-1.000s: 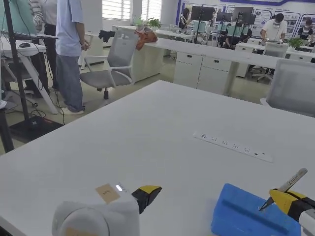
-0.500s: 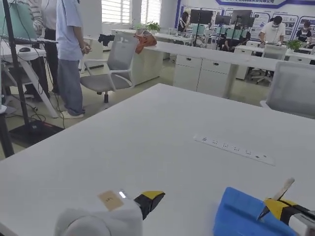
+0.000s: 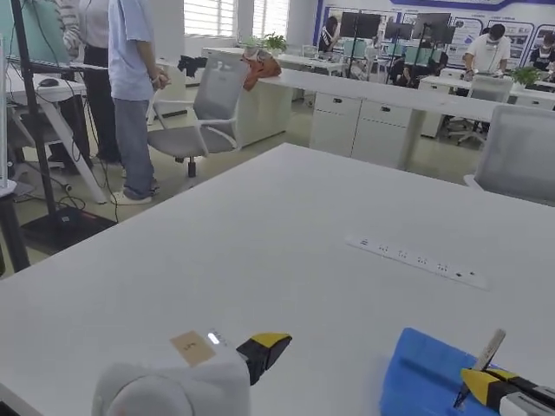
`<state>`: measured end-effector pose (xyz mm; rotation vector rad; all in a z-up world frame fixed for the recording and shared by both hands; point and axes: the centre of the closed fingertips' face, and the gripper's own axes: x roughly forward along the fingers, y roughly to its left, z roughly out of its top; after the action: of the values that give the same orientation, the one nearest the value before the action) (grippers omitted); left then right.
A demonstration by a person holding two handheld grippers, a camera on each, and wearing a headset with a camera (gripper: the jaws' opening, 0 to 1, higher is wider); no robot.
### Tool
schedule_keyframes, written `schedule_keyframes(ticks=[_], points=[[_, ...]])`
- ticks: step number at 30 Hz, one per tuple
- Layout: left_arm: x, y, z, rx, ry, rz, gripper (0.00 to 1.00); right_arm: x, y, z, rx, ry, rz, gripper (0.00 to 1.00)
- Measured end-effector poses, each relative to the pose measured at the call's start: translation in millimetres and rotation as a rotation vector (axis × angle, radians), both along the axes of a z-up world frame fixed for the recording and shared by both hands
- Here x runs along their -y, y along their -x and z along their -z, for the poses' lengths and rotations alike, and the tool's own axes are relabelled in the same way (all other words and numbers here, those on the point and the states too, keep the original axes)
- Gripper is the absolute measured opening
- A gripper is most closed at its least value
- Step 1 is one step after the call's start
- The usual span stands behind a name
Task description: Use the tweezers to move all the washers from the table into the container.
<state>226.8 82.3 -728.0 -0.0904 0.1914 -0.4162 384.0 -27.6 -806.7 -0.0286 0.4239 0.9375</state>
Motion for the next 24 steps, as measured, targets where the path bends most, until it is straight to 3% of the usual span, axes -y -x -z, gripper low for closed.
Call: schedule_keyframes(ticks=[12,24], points=[[-1.1,0.3,-0.2,0.001,0.000,-0.005,0.75,-1.9,4.0,4.3,0.036,0.040,-0.028,0.03],[-1.1,0.1,0.4,-0.001,0.000,-0.003,0.75,-2.3,2.1,-2.9,0.045,-0.004,-0.016,0.03]])
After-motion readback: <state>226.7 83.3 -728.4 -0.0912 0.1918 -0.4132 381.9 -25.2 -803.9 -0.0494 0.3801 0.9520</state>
